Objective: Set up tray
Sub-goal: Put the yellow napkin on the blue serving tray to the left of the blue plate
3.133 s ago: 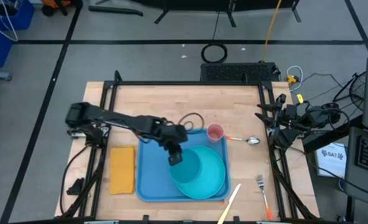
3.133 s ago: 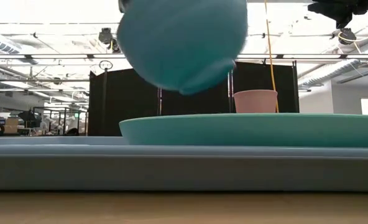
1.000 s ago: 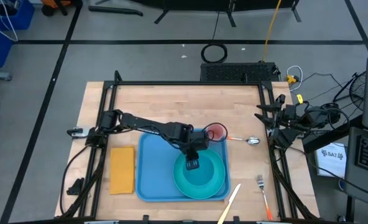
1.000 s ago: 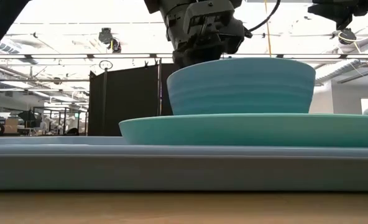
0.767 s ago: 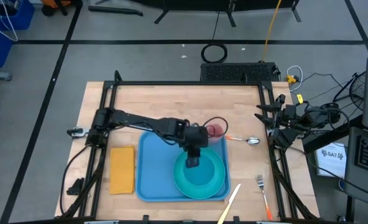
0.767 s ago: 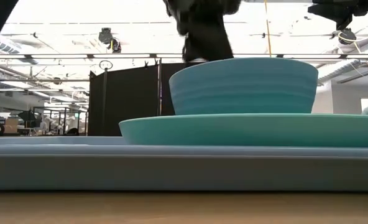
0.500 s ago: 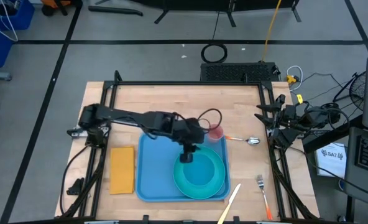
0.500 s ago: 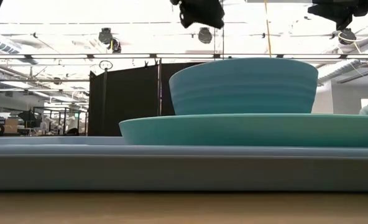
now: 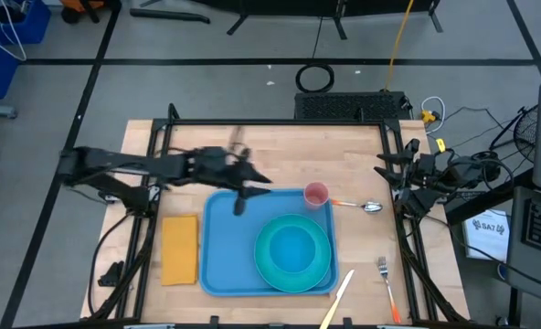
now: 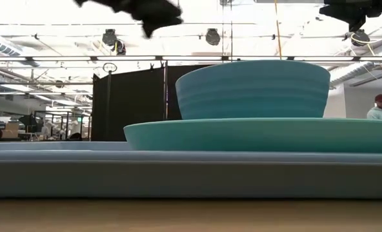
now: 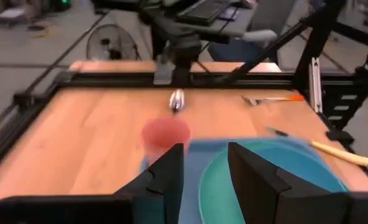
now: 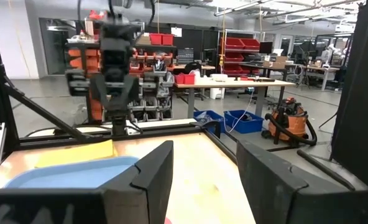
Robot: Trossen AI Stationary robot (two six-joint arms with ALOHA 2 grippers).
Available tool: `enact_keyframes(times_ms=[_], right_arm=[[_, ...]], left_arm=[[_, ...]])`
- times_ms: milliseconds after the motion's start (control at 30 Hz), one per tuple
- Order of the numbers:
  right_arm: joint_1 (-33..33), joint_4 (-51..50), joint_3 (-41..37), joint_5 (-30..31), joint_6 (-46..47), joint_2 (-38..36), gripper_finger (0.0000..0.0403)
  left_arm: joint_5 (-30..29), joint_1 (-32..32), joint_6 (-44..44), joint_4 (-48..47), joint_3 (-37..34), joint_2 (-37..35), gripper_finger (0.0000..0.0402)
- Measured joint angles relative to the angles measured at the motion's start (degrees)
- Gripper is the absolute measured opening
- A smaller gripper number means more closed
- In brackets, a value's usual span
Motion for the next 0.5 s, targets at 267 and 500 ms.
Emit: enact_keyframes(times_ms=[267, 500], right_arm=[[-0.02, -0.11, 0.00, 0.16, 1.67, 0.00, 0.0167], [-0.02, -0.80, 0.00, 1.67, 1.63, 0.02, 0.0167]], left_arm=[[-19.23, -6.03, -23.65, -23.20, -14.14, -20.89, 0.0129], [-18.84, -14.99, -55.62, -46.48, -14.01, -24.84, 0.0129]])
